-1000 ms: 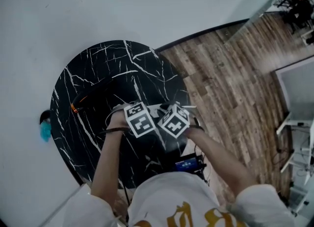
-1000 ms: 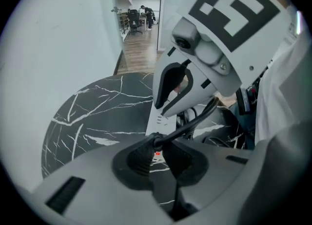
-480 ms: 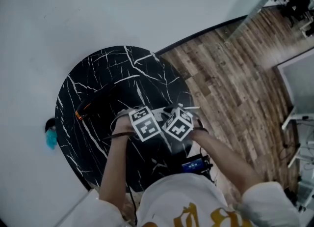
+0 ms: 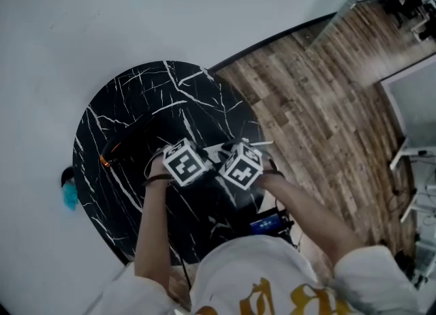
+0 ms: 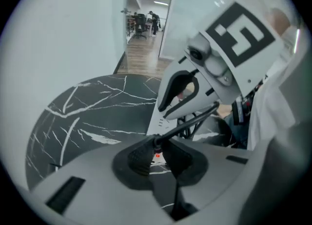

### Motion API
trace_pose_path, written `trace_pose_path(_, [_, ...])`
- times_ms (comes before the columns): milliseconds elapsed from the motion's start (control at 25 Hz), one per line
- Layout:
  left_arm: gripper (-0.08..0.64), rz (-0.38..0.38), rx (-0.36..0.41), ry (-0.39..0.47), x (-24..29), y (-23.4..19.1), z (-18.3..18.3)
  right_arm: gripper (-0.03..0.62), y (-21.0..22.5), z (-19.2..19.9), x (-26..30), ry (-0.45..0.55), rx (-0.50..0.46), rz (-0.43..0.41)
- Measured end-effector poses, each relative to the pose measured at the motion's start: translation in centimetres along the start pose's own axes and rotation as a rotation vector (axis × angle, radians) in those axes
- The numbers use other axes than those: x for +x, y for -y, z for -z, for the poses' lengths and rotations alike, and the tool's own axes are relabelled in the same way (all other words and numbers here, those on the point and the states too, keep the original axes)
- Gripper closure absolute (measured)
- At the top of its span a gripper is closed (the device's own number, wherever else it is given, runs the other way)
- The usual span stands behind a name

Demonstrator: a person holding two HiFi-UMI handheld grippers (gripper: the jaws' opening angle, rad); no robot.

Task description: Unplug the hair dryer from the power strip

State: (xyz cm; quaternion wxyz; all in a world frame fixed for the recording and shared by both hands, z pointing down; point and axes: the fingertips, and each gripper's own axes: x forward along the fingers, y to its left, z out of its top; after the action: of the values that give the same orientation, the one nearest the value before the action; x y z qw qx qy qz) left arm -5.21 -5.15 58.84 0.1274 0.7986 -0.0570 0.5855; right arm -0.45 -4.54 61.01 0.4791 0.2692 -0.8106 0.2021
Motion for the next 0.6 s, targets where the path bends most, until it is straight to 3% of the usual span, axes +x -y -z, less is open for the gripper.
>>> trace_pose_path(80, [0.511,0.024,-0.006,0.020,-0.1,-0.1,-0.4,0.540,0.1,0.0,0.0,-0.003,0.003,0.003])
trace_pose_path(240, [0.511,-0.045,0.093,-0.087,0.8,1.5,0.3,0.540,-0.1,0.1,0.0,-0.013,0.016,-0.004])
trace_pose_path(320, [0.511,-0.020,0.044,-0.063,0.4,0.5,0.5,0.540,-0.1,0.1,0.0,-0.015,0.011,-0.003])
trace_pose_path(440, [0.510,0.070,-0.026,0.036,-0.3,-0.2,-0.4,0.540,0.0,0.3,0.0,-0.006,0.022,0.003])
trace_pose_path(520, [0.511,0.049,0.024,0.022,0.1,0.7,-0.7,0.541,0.1,0.2,0.0,0.000,0.041,0.001])
trace_pose_path(600, [0.511,-0.021,0.095,-0.044,0.5,1.3,0.1,0.543,0.1,0.0,0.0,-0.006,0.052,-0.009])
